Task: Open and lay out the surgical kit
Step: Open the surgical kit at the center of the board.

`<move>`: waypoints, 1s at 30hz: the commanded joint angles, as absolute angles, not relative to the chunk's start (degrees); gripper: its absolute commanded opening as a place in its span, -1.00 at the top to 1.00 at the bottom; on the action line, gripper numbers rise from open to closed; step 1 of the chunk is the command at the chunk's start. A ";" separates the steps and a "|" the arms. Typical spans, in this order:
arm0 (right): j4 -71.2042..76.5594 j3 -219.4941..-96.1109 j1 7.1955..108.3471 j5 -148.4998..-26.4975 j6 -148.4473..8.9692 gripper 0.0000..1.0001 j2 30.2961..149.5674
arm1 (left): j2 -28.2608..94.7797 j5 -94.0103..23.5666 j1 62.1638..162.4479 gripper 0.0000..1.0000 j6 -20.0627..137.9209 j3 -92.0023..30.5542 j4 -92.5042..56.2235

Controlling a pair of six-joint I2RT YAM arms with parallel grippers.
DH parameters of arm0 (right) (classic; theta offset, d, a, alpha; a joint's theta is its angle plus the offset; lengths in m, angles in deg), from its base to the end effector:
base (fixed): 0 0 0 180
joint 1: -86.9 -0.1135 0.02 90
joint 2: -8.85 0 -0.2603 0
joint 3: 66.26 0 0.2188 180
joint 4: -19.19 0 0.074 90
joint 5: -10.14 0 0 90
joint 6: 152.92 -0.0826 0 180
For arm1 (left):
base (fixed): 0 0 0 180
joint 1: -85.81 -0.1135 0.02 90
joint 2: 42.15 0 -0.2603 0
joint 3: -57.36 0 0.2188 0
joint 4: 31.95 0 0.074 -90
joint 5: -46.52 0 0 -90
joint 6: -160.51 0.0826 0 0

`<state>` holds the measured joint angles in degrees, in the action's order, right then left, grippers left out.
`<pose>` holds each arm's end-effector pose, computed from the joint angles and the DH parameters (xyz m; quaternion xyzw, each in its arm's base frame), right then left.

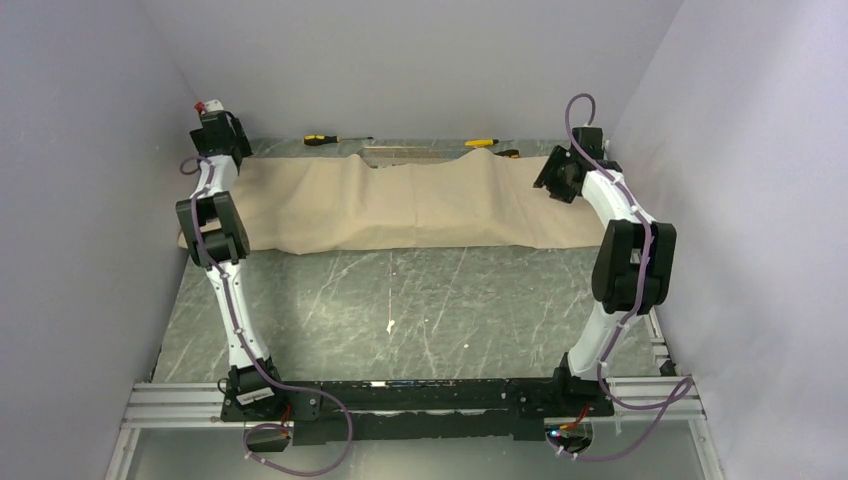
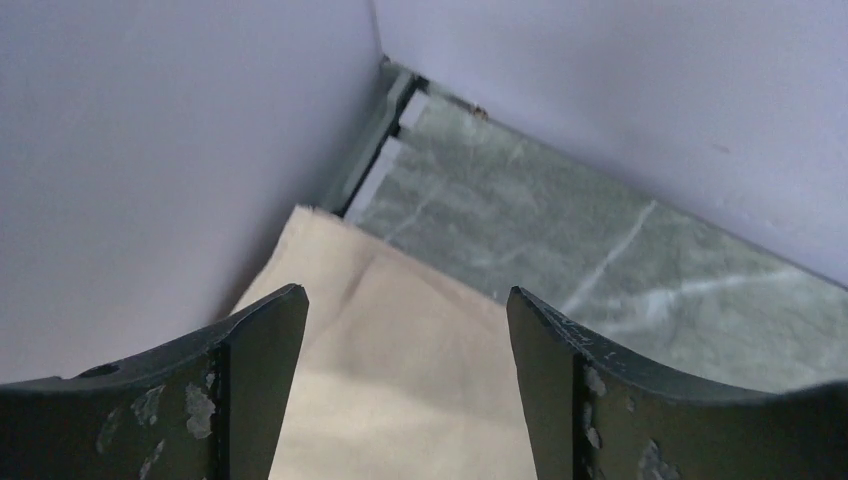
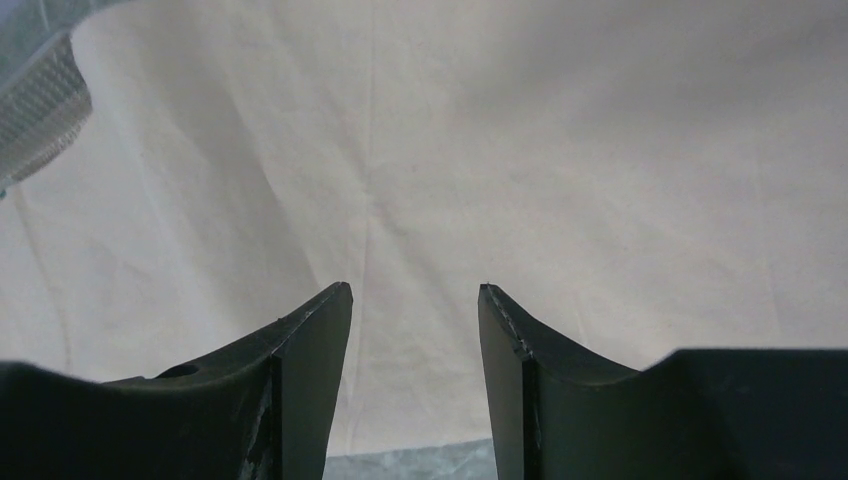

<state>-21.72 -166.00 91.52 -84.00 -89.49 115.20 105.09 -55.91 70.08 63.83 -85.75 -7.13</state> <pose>0.4154 -0.0276 0.2228 0.2378 0.9007 0.1020 0.3490 0.5655 0.1777 0.1637 -0.2203 0.8293 0.1328 0.4960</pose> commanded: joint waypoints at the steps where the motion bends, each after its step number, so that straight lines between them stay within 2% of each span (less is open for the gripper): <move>1: -27.03 -169.47 90.95 -85.15 -89.49 -0.06 115.47 | 109.18 -57.68 69.69 -0.63 68.34 -90.76 -13.62; 4: -29.00 -170.55 90.86 -84.97 -89.38 -0.06 115.06 | 110.98 -58.94 69.12 -0.69 67.52 -90.96 -14.76; 7: -30.09 -171.09 90.70 -84.89 -89.53 -0.05 114.82 | 112.14 -58.17 68.16 -0.65 64.75 -92.45 -12.74; 15: -31.36 -172.58 89.51 -84.34 -90.32 -0.02 115.86 | 110.53 -56.37 67.37 -0.30 62.73 -90.34 -13.22; 23: -31.67 -173.75 87.99 -84.15 -90.52 0.01 116.91 | 108.73 -51.64 67.26 0.24 63.23 -89.32 -14.02; 27: -31.60 -173.83 87.18 -83.99 -90.61 0.03 117.09 | 106.92 -51.29 67.34 0.29 63.49 -87.82 -15.03; 30: -31.70 -173.92 87.16 -83.73 -90.77 0.03 117.12 | 105.52 -51.61 67.27 0.41 64.67 -87.07 -15.59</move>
